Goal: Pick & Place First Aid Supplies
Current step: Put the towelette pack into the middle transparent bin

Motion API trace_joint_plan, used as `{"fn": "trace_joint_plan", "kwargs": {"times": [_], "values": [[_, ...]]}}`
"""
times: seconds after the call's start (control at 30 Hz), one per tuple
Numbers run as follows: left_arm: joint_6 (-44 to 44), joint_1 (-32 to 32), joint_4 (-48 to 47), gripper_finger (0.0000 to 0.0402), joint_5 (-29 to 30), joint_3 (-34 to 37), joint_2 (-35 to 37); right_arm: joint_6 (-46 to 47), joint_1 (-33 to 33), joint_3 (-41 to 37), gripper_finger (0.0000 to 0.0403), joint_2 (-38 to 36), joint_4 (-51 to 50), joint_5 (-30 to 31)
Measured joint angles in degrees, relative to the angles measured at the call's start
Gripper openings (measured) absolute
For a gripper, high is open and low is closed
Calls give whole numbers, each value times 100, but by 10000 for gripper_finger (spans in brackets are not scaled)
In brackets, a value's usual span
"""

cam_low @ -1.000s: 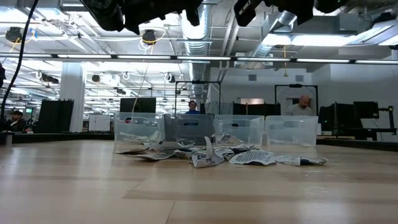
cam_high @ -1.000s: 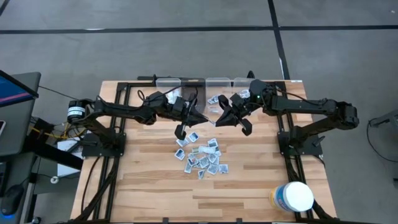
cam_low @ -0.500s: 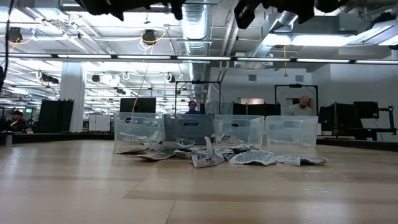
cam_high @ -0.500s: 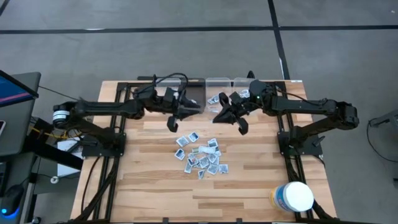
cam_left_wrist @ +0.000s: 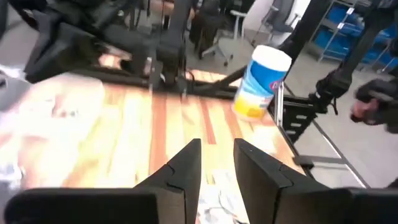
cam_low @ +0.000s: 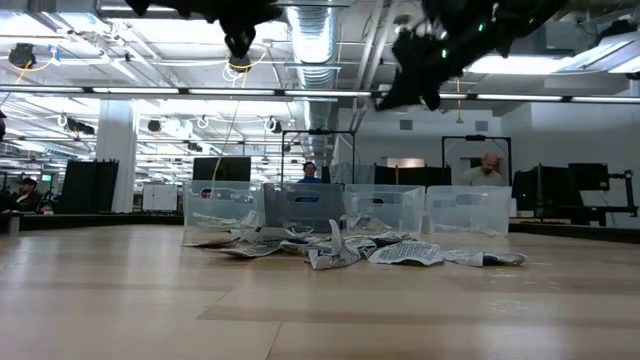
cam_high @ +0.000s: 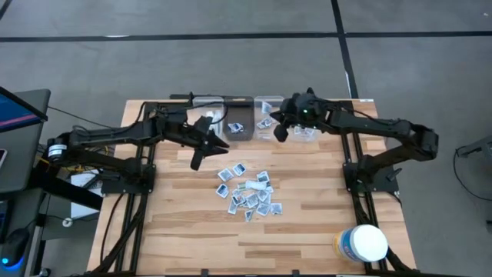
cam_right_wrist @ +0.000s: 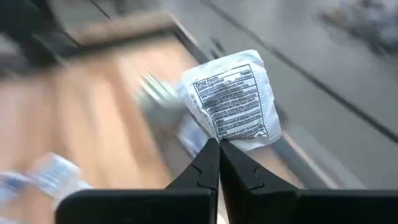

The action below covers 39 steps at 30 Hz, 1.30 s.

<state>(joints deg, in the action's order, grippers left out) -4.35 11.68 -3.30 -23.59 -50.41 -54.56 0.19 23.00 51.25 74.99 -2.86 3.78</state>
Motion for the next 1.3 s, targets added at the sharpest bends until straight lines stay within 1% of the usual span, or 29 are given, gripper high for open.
{"fn": "trace_joint_plan", "kwargs": {"times": [0.13, 0.3, 0.4, 0.5, 0.67, 0.83, 0.93, 1.07, 1.13, 1.3], "values": [[-184, 0, -37, 95, 18, 249, 13, -9, 260, 3, 0, 448, -127, 70], [-371, 0, -8, 95, 355, 548, 4, 160, 422, 58, 0, 1055, -208, 73], [-492, 2, -12, 95, 432, 714, 4, 164, 545, 199, 7, 1299, -406, 90], [-504, 0, -10, 95, 440, 824, 4, 179, 633, 342, 26, 1464, -577, 115], [-517, 0, 69, 95, 458, 980, 2, 151, 634, 502, 78, 1533, -754, 102], [-519, -2, 109, 95, 667, 1060, 2, 130, 580, 554, 125, 1471, -802, 78], [-517, -2, 98, 95, 697, 1108, 2, 114, 502, 554, 141, 1403, -784, 78], [-495, -2, 120, 95, 694, 1234, 2, -235, 301, 554, 145, 1311, -786, 61], [-261, -3, 130, 95, 693, 1389, 2, -517, 155, 556, 141, 1299, -779, 59], [926, -101, 119, 95, 693, 2032, 0, -1081, -225, 556, 128, 1302, -786, 56]]}}
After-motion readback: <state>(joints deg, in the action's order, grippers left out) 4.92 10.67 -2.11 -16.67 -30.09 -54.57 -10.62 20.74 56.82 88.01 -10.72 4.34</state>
